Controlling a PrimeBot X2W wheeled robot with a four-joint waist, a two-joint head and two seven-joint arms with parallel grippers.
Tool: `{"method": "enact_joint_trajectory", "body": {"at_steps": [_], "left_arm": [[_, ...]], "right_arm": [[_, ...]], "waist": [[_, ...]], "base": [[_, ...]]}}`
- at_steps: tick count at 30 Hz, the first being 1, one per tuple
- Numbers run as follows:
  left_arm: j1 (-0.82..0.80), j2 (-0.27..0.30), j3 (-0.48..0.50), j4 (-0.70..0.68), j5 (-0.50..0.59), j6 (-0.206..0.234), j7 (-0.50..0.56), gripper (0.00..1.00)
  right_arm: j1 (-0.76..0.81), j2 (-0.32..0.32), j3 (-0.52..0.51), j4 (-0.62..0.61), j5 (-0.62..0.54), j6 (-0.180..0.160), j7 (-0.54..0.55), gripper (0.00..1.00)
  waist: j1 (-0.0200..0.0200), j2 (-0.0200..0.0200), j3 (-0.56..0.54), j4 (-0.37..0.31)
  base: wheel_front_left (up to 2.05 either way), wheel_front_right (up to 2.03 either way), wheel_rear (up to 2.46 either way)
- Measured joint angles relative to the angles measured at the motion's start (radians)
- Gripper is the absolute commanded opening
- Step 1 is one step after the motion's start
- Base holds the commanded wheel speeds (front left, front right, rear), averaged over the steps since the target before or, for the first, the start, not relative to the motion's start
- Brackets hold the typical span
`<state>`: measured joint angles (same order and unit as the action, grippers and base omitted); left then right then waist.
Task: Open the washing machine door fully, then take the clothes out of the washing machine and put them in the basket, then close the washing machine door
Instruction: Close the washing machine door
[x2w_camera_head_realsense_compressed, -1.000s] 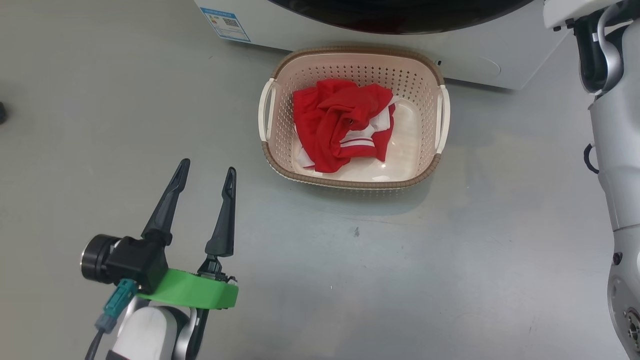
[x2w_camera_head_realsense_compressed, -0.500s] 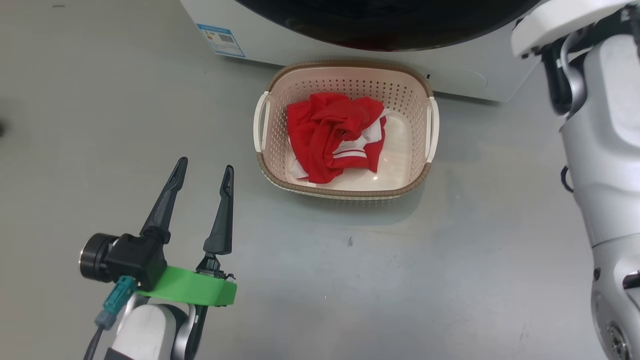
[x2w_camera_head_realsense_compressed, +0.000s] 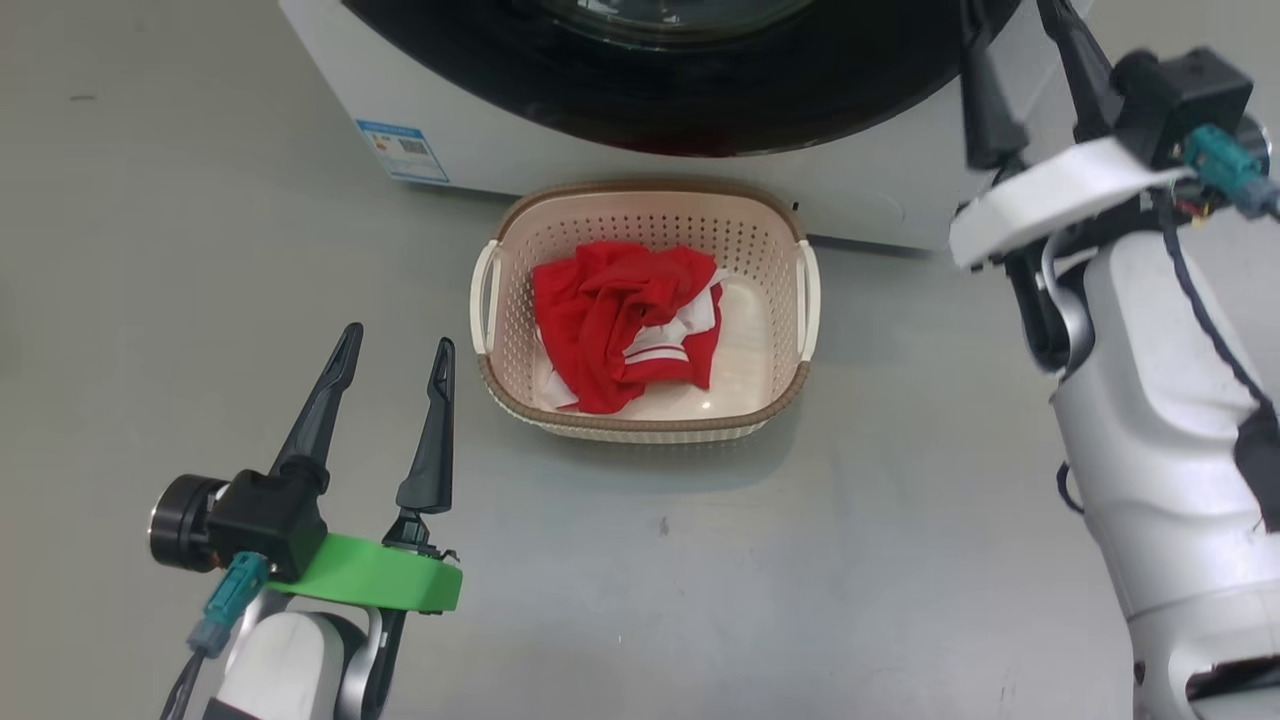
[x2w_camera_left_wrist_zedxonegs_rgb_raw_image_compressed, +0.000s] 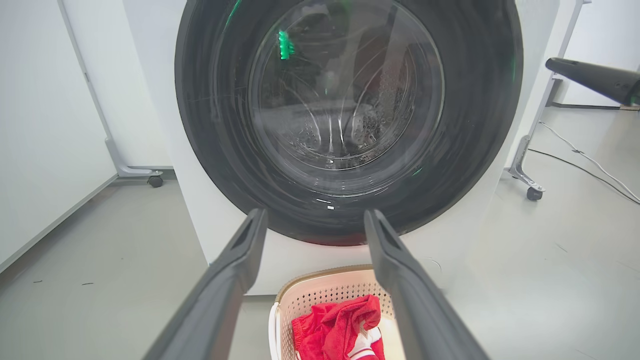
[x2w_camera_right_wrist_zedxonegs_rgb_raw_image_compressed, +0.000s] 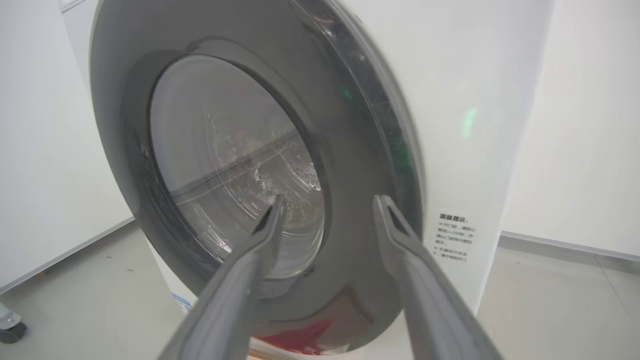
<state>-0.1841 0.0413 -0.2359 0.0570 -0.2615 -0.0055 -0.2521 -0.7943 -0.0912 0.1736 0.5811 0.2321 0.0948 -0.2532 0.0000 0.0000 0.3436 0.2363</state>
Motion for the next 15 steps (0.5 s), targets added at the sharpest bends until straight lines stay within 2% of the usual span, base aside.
{"method": "enact_joint_trajectory", "body": {"at_steps": [15], "left_arm": [[0.086, 0.012, 0.015, 0.040, 0.007, 0.000, 0.000, 1.00]], "right_arm": [[0.343, 0.027, -0.003, -0.158, 0.019, -0.001, 0.000, 1.00]], "waist": [[0.0000, 0.0000, -0.117, -0.082]], "base": [[0.00, 0.00, 0.00]]}}
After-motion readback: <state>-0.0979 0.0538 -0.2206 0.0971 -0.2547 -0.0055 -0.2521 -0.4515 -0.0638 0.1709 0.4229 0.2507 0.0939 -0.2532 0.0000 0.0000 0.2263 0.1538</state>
